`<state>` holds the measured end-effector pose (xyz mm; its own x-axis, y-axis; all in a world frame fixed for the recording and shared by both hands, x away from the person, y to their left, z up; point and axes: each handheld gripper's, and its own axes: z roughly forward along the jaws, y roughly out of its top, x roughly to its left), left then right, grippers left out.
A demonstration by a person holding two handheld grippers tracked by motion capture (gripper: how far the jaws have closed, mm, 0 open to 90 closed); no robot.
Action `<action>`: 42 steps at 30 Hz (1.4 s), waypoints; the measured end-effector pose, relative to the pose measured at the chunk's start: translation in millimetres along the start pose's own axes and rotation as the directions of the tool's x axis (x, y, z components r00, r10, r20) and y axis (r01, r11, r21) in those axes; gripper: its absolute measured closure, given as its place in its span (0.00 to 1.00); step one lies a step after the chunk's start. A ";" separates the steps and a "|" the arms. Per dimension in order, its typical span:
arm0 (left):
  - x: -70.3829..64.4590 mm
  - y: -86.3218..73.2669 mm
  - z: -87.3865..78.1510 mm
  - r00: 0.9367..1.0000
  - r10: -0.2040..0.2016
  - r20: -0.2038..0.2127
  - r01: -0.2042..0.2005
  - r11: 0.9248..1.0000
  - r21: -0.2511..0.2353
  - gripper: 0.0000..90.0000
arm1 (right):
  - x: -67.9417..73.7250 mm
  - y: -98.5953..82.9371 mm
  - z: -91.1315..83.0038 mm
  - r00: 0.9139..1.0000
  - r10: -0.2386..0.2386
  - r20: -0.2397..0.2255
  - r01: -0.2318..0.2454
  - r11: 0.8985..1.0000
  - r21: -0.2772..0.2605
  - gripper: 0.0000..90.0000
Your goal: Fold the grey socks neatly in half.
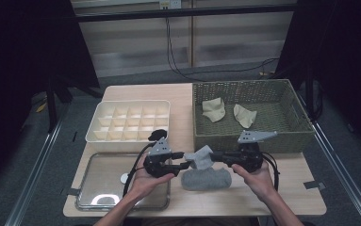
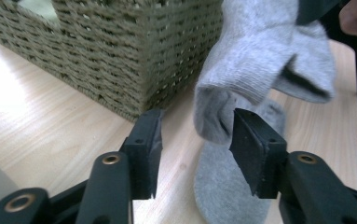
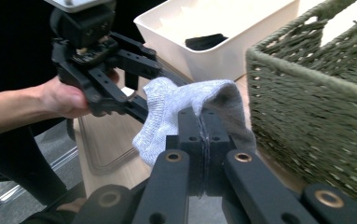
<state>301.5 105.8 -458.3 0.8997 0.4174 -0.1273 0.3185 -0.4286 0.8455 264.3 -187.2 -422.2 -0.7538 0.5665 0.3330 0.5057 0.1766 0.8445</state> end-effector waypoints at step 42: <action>-25.6 -6.7 2.6 0.987 0.054 0.152 -0.058 0.998 0.025 0.75 | -35.6 -56.2 -12.9 0.988 0.096 0.119 -0.119 0.970 0.211 0.97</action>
<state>277.1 95.8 -462.1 0.9504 0.2675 -0.1590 0.2731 -0.4722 0.8381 257.3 -227.7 -476.1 -0.6466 0.6725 0.3601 0.6691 0.2733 0.6911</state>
